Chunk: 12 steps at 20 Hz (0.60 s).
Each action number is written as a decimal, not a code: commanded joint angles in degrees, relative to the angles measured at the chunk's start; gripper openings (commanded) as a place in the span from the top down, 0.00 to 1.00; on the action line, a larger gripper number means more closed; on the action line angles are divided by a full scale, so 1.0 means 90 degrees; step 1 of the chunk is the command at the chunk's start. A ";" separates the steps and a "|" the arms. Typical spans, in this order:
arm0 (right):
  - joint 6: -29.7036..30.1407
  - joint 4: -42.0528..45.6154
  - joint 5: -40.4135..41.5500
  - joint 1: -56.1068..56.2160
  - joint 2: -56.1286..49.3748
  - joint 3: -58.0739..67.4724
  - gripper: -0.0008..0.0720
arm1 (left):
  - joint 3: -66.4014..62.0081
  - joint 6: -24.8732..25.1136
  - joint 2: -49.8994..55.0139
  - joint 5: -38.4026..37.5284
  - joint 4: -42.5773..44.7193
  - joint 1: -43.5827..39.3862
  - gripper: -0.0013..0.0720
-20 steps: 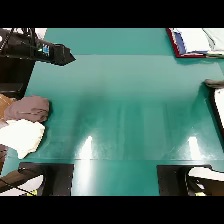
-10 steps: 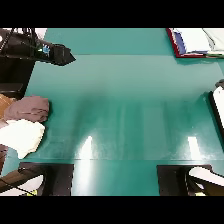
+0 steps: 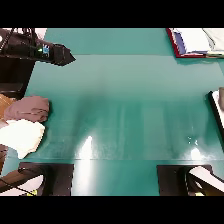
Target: Fold the shirts.
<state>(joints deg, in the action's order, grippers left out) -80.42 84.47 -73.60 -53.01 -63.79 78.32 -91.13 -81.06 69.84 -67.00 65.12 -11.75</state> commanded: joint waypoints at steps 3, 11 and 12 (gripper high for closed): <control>-0.0015 -0.0182 0.0068 -0.0583 0.0367 -0.0527 0.04 | 0.0002 0.0056 0.0005 0.0068 -0.0002 0.0000 0.94; -0.0012 -0.2752 0.0231 0.2419 0.0505 -0.0527 0.04 | 0.0000 0.0053 0.0002 0.0401 0.0090 0.0002 0.94; -0.0012 -0.2737 0.0240 0.2975 0.0503 -0.0527 0.04 | 0.0000 0.0056 0.0002 0.0398 0.0078 0.0002 0.94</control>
<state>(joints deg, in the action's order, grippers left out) -80.55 64.31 -71.70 -37.78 -59.44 73.67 -91.13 -80.53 69.87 -64.20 65.65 -11.75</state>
